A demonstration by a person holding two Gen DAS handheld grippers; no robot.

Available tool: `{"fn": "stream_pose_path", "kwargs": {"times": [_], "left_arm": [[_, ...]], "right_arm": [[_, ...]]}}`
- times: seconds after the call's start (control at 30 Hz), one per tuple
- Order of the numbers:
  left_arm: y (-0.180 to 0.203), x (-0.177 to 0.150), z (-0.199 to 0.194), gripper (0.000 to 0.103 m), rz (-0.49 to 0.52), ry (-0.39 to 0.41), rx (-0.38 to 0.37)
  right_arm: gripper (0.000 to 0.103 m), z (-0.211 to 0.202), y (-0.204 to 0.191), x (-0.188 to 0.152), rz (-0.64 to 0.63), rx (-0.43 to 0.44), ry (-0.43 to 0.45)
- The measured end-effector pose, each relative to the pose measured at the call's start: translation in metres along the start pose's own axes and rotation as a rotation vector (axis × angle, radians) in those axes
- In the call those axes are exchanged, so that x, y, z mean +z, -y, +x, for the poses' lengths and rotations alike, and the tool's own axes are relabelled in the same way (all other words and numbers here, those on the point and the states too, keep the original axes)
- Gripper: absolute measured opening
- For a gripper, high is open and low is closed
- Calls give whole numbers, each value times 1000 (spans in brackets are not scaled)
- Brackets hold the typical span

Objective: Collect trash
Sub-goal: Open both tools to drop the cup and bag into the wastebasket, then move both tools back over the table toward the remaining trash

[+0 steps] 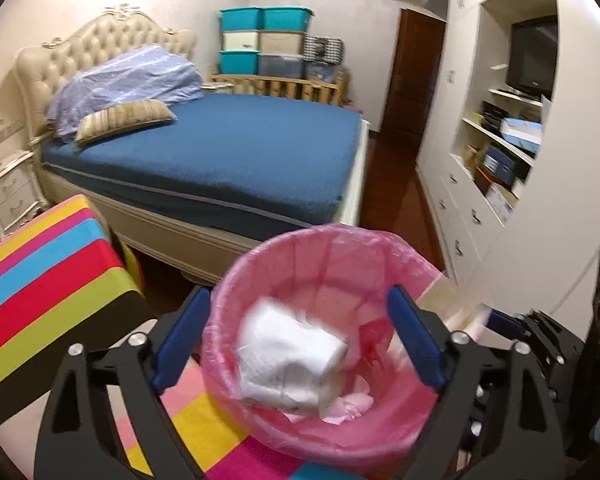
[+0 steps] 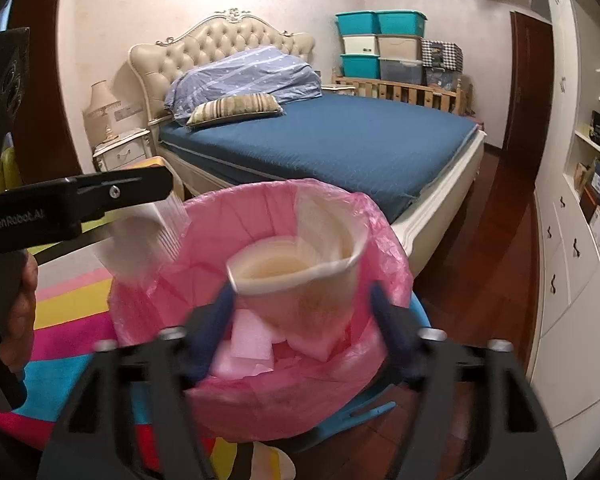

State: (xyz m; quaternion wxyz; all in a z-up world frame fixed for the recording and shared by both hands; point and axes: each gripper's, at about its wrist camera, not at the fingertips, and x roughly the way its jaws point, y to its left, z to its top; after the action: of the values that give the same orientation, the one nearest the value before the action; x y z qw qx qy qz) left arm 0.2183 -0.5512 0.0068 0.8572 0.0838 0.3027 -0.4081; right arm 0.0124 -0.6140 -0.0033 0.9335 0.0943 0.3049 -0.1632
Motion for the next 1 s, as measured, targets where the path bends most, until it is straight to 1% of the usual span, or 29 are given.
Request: {"fn": "stream_pose_path", "kwargs": {"times": [0.1, 0.17, 0.3, 0.43, 0.57, 0.7, 0.8, 0.9, 0.93, 1.0], "left_arm": [[-7, -5, -10, 98, 1, 20, 15], [-19, -13, -18, 98, 2, 29, 39], [-41, -35, -35, 98, -19, 13, 89], [-64, -57, -69, 98, -23, 13, 123], [-88, -82, -110, 98, 15, 19, 192], [-107, -112, -152, 98, 38, 12, 228], [-123, -141, -188, 98, 64, 14, 269], [-140, -171, -220, 98, 108, 13, 357], [-148, -181, -231, 98, 105, 7, 393], [-167, -198, -253, 98, 79, 5, 437]], "right_arm": [[75, -8, 1, -5, 15, -4, 9], [75, -16, 1, -10, 21, -1, 16], [76, -30, -6, -16, 48, 22, 25], [77, -42, -25, -15, 22, 37, 29], [79, -48, -46, -10, -1, 72, 20], [79, -47, -81, -8, -40, 123, -7], [80, -47, -120, -10, -93, 178, -24], [81, -44, -170, -13, -146, 239, -50], [81, -43, -183, -14, -157, 254, -58], [81, -42, -221, -19, -189, 296, -75]]}}
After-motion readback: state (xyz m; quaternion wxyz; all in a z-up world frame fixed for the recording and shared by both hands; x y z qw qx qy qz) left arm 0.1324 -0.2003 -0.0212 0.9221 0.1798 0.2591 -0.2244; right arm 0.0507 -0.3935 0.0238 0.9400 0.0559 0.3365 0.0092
